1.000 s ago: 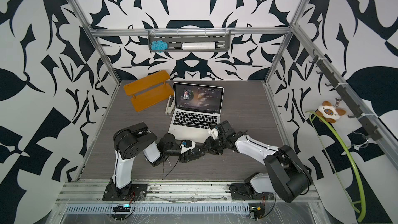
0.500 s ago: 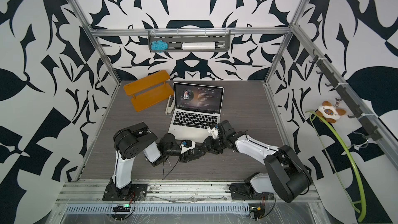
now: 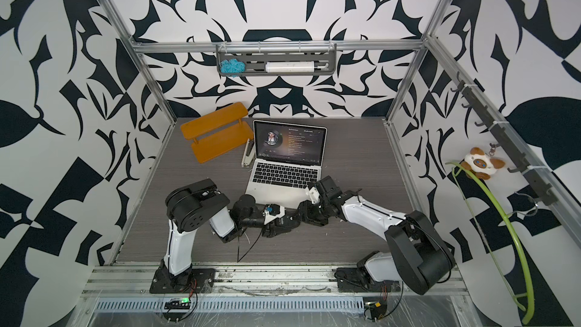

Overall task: Remove the wireless mouse receiver from the laptop
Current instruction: Close the lid on the mouse.

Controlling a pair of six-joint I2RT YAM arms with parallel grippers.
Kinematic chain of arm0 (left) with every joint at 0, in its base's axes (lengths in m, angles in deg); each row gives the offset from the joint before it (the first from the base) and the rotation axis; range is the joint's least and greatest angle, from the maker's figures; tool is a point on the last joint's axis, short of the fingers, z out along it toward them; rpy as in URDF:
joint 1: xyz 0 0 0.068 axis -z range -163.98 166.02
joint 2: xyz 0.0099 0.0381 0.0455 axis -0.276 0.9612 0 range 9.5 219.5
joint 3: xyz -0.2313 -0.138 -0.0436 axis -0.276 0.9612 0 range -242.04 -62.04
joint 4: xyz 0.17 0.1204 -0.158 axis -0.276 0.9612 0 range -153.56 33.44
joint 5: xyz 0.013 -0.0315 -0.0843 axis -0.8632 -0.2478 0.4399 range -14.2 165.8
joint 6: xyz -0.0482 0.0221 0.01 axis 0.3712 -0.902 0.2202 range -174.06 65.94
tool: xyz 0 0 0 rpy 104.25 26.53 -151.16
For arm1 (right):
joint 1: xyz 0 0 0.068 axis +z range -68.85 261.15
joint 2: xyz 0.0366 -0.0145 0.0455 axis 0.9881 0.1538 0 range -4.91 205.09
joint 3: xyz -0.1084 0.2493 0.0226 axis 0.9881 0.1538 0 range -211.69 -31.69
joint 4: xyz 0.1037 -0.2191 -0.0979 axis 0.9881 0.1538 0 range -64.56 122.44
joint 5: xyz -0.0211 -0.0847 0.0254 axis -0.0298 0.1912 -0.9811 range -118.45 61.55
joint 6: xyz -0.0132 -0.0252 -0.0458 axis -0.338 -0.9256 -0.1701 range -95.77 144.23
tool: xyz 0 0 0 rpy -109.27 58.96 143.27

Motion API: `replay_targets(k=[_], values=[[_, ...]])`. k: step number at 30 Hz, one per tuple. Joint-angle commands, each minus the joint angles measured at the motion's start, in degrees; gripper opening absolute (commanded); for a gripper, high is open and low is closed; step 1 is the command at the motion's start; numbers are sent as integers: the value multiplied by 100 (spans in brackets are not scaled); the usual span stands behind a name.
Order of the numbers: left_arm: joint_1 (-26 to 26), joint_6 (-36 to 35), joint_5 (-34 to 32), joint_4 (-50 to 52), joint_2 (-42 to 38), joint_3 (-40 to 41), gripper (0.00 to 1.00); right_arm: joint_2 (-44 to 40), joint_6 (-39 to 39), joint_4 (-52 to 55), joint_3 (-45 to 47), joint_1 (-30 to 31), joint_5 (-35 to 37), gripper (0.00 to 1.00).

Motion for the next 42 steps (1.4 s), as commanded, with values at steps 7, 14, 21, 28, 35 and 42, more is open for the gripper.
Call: replay_targets(k=[7, 14, 21, 28, 35, 42], values=[[-12, 360, -101, 1651, 442, 201, 23, 618, -324, 256, -593, 393, 519, 55], [-16, 359, -101, 1656, 463, 184, 23, 649, -398, 317, -595, 386, 591, 46], [-16, 360, -82, 1651, 464, 184, 23, 689, -380, 249, -601, 390, 575, 49], [-20, 360, -75, 1652, 463, 179, 23, 448, -448, 229, -519, 239, 441, 60], [-13, 351, -65, 1669, 463, 174, 23, 220, -678, 381, -391, 7, 212, 59], [-19, 351, -68, 1678, 457, 167, 23, 470, -806, 352, -358, 4, -42, 51]])
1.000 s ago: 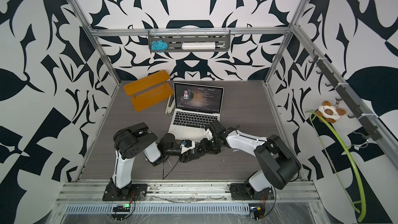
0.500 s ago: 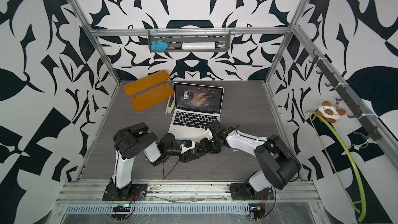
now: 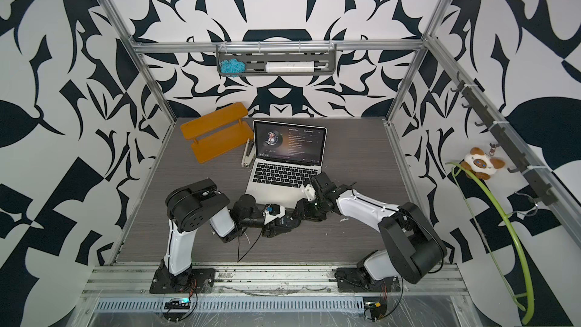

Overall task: Remove the wireless mouse receiver from the laptop
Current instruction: Close the lid on the mouse.

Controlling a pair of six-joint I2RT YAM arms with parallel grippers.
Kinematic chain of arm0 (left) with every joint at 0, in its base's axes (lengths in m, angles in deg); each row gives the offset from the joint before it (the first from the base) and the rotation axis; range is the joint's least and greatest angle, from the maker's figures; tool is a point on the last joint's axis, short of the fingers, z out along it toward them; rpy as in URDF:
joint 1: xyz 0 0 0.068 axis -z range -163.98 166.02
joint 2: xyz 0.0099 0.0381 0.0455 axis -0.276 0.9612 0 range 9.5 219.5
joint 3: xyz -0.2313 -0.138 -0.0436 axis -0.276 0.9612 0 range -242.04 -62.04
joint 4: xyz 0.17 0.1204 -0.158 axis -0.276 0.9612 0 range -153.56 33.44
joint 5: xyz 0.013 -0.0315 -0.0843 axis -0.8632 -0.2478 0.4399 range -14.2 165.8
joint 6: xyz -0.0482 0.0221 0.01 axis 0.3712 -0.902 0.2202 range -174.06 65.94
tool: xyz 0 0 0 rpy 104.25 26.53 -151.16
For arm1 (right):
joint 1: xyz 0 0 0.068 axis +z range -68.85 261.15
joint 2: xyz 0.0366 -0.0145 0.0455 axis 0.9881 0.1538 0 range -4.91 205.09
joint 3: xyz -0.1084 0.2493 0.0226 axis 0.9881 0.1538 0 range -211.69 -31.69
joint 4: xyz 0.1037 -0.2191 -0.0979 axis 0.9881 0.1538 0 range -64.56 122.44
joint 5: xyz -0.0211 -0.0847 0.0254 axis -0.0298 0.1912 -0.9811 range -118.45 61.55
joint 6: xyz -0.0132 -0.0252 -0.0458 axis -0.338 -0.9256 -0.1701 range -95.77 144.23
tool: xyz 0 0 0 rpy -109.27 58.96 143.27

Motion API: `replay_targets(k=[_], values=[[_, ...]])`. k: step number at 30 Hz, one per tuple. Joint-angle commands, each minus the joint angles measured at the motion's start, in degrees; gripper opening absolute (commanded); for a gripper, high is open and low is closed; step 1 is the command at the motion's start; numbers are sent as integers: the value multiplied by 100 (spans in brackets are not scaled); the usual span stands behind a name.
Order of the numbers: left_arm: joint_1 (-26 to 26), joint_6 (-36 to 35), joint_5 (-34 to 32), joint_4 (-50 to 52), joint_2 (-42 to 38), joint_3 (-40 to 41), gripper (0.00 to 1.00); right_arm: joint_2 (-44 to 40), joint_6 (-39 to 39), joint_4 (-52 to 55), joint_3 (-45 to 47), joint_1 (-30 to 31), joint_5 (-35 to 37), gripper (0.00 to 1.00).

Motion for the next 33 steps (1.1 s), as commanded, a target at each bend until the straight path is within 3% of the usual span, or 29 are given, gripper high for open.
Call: replay_targets(k=[1, 12, 20, 33], values=[[-16, 349, -66, 1685, 449, 191, 23, 71, -178, 56, 52, 9, -180, 50], [-14, 349, -48, 1718, 486, 148, 21, 352, -233, -101, 122, 13, -195, 39], [-19, 349, -40, 1743, 510, 130, 21, 402, -318, -104, 250, 121, -212, 46], [-19, 349, -31, 1761, 510, 118, 21, 780, -424, 75, 284, 461, 368, 43]])
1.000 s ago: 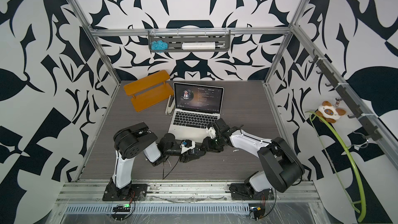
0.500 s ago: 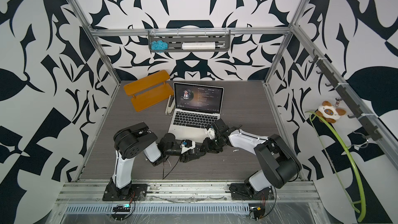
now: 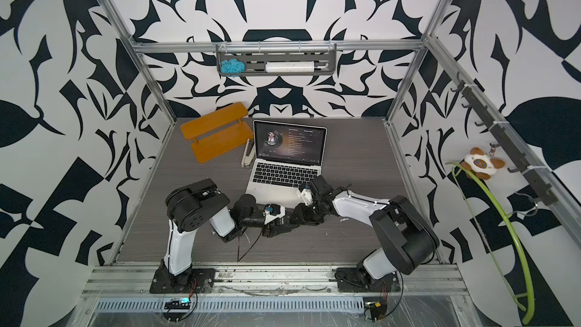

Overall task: Remove the wireless mouse receiver from the laptop
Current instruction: Close the lid on the mouse.

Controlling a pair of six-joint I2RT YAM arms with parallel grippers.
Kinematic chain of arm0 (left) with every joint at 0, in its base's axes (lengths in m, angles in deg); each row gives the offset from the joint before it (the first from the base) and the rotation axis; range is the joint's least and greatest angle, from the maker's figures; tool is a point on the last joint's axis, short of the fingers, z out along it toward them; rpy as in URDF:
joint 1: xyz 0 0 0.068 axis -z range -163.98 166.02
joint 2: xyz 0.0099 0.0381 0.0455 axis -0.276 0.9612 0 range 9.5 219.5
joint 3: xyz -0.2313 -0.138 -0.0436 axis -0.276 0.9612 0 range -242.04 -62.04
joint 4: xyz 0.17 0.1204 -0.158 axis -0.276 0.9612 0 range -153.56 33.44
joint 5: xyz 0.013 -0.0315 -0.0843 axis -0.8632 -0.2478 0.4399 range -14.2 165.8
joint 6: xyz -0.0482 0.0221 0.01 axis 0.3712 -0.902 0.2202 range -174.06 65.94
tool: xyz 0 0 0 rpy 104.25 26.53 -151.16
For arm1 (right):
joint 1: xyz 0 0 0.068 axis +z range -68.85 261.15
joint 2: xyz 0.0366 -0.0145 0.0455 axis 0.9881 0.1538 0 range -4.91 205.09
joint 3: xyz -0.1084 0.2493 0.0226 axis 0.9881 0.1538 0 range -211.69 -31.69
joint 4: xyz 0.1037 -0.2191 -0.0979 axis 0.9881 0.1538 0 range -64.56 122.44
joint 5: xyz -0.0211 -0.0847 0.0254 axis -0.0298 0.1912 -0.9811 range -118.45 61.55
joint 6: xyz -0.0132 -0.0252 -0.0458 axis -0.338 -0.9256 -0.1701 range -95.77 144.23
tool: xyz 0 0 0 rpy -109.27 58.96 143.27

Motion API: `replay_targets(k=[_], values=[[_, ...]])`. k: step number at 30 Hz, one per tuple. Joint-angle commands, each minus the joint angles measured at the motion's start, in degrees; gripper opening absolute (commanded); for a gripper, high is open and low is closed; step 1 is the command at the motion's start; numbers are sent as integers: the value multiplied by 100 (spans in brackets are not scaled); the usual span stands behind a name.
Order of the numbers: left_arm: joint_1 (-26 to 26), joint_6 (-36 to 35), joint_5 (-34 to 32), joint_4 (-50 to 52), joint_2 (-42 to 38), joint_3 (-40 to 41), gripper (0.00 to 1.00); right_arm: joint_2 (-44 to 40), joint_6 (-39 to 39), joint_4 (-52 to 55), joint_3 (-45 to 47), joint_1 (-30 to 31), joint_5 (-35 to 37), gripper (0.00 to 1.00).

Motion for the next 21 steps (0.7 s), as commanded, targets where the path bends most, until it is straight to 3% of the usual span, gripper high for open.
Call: replay_targets(k=[1, 13, 21], values=[[-15, 412, -68, 1705, 507, 145, 21, 460, -172, 473, 112, 298, 757, 43], [-22, 421, -49, 1697, 501, 142, 21, 1012, -16, 446, -54, 646, 1314, 53], [-21, 421, -50, 1722, 515, 133, 21, 830, 222, -183, 153, 638, 886, 64]])
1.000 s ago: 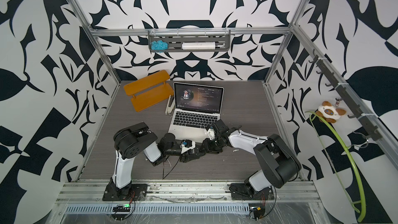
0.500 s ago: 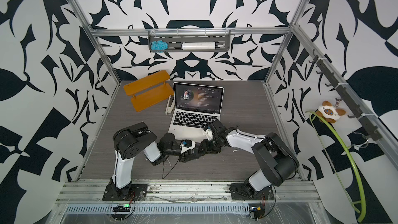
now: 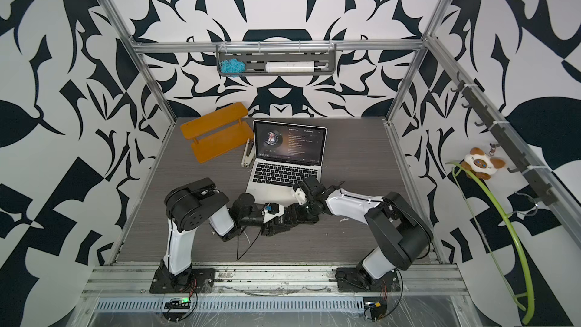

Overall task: Remove the wireless mouse receiver from the laptop
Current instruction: Close the lid on the mouse.

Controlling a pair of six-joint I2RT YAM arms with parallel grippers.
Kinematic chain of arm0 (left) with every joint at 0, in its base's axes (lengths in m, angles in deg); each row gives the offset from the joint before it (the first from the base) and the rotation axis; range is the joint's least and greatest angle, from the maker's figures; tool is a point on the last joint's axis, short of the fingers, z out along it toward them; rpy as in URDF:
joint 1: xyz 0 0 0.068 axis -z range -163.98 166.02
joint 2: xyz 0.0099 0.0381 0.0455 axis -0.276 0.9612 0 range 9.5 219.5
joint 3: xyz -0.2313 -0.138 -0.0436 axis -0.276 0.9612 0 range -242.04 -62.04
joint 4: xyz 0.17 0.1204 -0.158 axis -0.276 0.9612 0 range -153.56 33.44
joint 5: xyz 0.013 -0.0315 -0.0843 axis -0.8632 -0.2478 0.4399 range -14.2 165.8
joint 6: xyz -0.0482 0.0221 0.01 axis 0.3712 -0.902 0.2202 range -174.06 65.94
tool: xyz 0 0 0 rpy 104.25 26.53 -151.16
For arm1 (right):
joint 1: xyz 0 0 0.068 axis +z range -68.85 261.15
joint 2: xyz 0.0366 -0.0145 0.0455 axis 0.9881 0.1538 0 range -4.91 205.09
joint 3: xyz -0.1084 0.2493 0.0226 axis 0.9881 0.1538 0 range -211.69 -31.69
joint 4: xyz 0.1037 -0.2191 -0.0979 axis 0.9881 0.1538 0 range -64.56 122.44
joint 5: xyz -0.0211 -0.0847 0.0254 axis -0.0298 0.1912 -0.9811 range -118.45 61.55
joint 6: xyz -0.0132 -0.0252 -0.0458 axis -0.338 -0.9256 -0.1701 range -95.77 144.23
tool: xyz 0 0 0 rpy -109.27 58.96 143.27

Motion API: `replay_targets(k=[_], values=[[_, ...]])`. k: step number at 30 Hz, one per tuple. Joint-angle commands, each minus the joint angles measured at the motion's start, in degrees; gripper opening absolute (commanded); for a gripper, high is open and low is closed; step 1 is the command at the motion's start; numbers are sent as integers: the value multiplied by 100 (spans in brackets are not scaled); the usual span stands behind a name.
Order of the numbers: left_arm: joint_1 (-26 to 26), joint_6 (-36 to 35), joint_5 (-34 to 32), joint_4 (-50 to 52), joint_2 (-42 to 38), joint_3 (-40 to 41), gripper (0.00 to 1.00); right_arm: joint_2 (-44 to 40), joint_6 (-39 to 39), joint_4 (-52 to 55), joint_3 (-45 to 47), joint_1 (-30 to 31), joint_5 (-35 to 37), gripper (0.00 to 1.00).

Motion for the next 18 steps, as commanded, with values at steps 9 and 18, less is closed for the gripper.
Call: replay_targets(k=[9, 18], values=[[61, 430, -180, 1713, 527, 131, 20, -385, -142, 183, 734, -440, 314, 67], [62, 421, -204, 1732, 522, 126, 21, -477, -157, 446, 735, -604, 349, 61]])
